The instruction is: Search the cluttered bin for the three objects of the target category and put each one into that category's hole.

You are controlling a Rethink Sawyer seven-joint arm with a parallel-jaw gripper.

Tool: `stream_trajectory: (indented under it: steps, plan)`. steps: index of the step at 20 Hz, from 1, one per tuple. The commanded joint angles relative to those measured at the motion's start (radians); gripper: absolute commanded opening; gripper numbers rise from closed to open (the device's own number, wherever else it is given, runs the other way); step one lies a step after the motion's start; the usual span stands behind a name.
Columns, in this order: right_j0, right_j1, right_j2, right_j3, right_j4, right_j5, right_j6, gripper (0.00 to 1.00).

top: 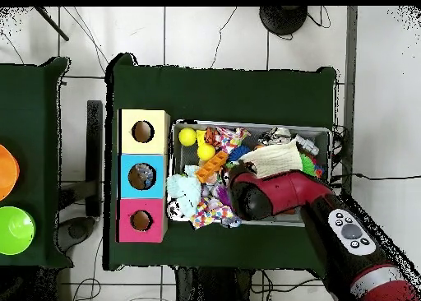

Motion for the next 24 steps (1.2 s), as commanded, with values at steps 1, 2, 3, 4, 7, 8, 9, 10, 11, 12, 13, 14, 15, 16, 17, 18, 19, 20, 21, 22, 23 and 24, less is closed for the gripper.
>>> stream_trajectory:
  steps: [1, 2, 3, 4, 7, 8, 9, 10, 11, 12, 13, 14, 15, 16, 17, 18, 19, 20, 21, 22, 23, 24]
  plan:
    - [0.026, 0.055, -0.137, -0.002, -0.066, -0.058, 0.102, 1.00]
    - [0.016, 0.049, -0.134, 0.004, -0.064, -0.063, 0.088, 1.00]
    - [0.006, 0.043, -0.131, 0.011, -0.062, -0.068, 0.075, 1.00]
    - [-0.004, 0.038, -0.128, 0.017, -0.060, -0.074, 0.062, 1.00]
    - [-0.027, 0.025, -0.113, 0.031, -0.057, -0.085, 0.037, 1.00]
    - [-0.037, 0.025, -0.102, 0.033, -0.053, -0.087, 0.032, 1.00]
    - [-0.046, 0.025, -0.091, 0.034, -0.050, -0.089, 0.026, 1.00]
    - [-0.045, 0.021, -0.093, 0.035, -0.039, -0.085, 0.036, 1.00]
    - [-0.050, 0.012, -0.086, 0.041, -0.036, -0.078, 0.030, 1.00]
    - [-0.054, 0.002, -0.078, 0.048, -0.032, -0.071, 0.024, 1.00]
    - [-0.062, 0.000, -0.066, 0.051, -0.033, -0.064, 0.011, 1.00]
    - [-0.079, 0.001, -0.055, 0.061, -0.031, -0.086, 0.021, 1.00]
    - [-0.072, -0.007, -0.060, 0.062, -0.030, -0.078, 0.021, 1.00]
    - [-0.064, -0.015, -0.065, 0.062, -0.029, -0.070, 0.022, 1.00]
    - [-0.057, -0.023, -0.070, 0.063, -0.027, -0.062, 0.023, 0.00]
    - [-0.048, -0.034, -0.077, 0.068, -0.021, -0.054, 0.030, 0.00]
    - [-0.039, -0.045, -0.085, 0.073, -0.016, -0.047, 0.038, 0.00]
    - [-0.039, -0.064, -0.083, 0.084, -0.006, -0.035, 0.040, 0.00]
    - [-0.040, -0.078, -0.081, 0.093, 0.002, -0.025, 0.038, 0.00]
    - [-0.042, -0.092, -0.079, 0.103, 0.009, -0.014, 0.037, 0.00]
    - [-0.047, -0.104, -0.070, 0.112, 0.019, 0.001, 0.030, 0.00]
    - [-0.050, -0.113, -0.063, 0.116, 0.026, 0.011, 0.025, 0.00]
